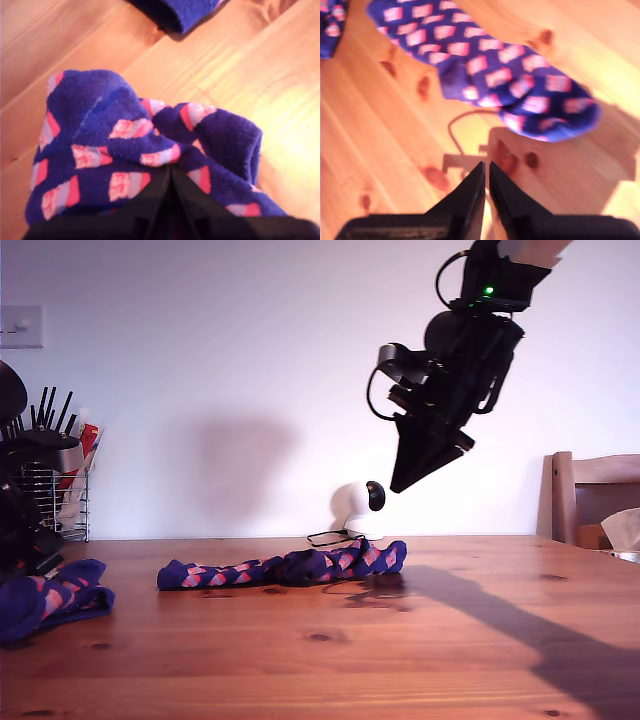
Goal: Fold the socks in front of you. After folding them, place them to the left side.
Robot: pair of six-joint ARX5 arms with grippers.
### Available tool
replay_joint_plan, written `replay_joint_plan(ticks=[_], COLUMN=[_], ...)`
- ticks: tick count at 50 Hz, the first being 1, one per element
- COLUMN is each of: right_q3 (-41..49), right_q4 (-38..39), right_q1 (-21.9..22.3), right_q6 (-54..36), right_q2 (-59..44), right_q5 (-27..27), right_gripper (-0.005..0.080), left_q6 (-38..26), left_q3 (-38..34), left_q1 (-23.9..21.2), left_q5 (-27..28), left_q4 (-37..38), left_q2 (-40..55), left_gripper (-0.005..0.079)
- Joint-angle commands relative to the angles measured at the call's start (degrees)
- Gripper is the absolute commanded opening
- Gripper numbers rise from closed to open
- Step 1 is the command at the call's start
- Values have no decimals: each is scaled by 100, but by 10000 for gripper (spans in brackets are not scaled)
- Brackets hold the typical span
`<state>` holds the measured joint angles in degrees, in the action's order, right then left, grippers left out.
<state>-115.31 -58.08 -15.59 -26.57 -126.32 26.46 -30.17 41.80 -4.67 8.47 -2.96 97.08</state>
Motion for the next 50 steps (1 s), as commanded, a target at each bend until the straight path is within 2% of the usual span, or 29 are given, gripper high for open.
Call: replay_joint_plan(ticks=[1,12,20,29,37,38,41,44,46,50], right_q3=[-44,-44,-44,-44,-44,-44,-44,-44,-44,-44], right_q4=[17,13,24,13,15,13,15,9,0,-31], right_q1=[-42,-42,-50,-61,-109,-125,-155,-166,-203,-229], right_q6=[17,17,17,20,20,20,20,20,20,17], right_q2=[-111,-111,-111,-111,-111,-111,-111,-111,-111,-111], right_q5=[20,24,26,26,24,24,24,26,22,20], right_gripper=[-11,-11,-11,-11,-11,-11,-11,-11,-11,-11], left_q6=[107,640,791,2186,2907,3220,3606,3762,4103,4317], left_q3=[-428,-378,-262,-157,-133,-122,-44,63,177,483], left_q1=[37,37,39,37,55,57,57,94,125,181], left_q5=[-35,306,385,726,994,1040,1198,1432,1720,2159], left_q4=[343,332,317,-136,-691,-715,-739,-732,-715,-542], left_q2=[9,-1047,-1290,-1272,-1185,-1169,-1060,-909,-750,-424], left_gripper=[-21,-21,-21,-21,-12,0,98,260,337,369])
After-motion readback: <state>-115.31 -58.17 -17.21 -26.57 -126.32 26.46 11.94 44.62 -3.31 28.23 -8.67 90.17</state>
